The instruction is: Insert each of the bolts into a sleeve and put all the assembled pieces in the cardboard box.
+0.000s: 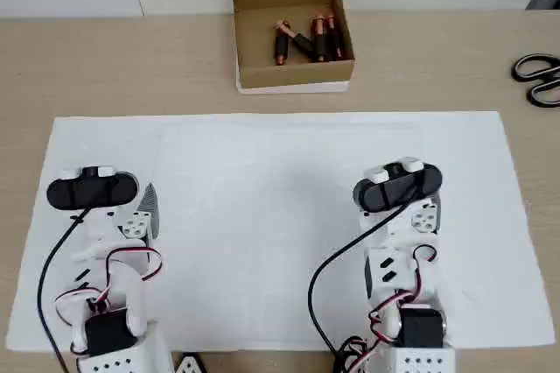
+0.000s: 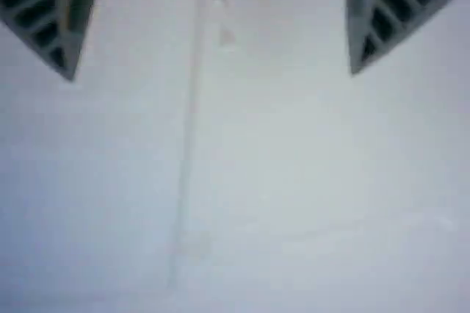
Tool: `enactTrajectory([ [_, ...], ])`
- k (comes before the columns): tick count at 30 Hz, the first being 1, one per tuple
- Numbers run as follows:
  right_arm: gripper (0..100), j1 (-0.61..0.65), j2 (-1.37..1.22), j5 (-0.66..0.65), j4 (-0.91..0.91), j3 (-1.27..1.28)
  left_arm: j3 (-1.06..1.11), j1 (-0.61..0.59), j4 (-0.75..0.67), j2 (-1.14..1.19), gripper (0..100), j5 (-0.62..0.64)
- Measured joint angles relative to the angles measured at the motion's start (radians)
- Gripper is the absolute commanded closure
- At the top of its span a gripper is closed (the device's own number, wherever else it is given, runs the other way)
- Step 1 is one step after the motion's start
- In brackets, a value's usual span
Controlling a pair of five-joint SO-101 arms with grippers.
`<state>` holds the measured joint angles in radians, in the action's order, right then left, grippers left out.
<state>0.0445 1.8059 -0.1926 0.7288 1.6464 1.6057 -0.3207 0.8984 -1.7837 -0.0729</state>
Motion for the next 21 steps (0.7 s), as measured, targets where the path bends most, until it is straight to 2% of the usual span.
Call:
enactTrajectory([
  [10, 74.5, 0.0, -0.002, 0.0, -0.014, 0.029, 0.077, 0.0, 0.0, 0.0, 77, 0.0],
  [17, 74.5, 0.0, -0.002, 0.0, 0.157, 0.029, 0.078, 0.0, 0.0, 0.0, 77, 0.0],
  [21, 74.5, 0.0, -0.002, 0.0, 0.192, 0.029, 0.078, 0.0, 0.0, 0.0, 77, 0.0],
])
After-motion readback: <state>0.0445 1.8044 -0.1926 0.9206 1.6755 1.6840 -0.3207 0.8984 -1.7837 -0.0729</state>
